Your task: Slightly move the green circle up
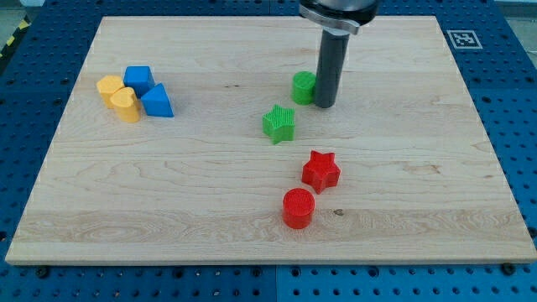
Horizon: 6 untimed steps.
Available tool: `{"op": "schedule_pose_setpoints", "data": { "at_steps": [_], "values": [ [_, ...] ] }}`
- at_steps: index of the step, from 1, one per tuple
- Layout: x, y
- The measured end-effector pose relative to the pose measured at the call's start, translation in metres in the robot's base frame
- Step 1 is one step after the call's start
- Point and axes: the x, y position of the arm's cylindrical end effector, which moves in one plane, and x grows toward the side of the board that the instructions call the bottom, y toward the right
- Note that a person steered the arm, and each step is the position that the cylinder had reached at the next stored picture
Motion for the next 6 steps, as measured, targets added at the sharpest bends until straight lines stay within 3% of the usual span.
{"op": "schedule_pose_setpoints", "data": {
  "at_steps": [4, 5, 6],
  "values": [
    [0.02, -0.06],
    [-0.007, -0.035],
    [-0.004, 0.018]
  ]
}}
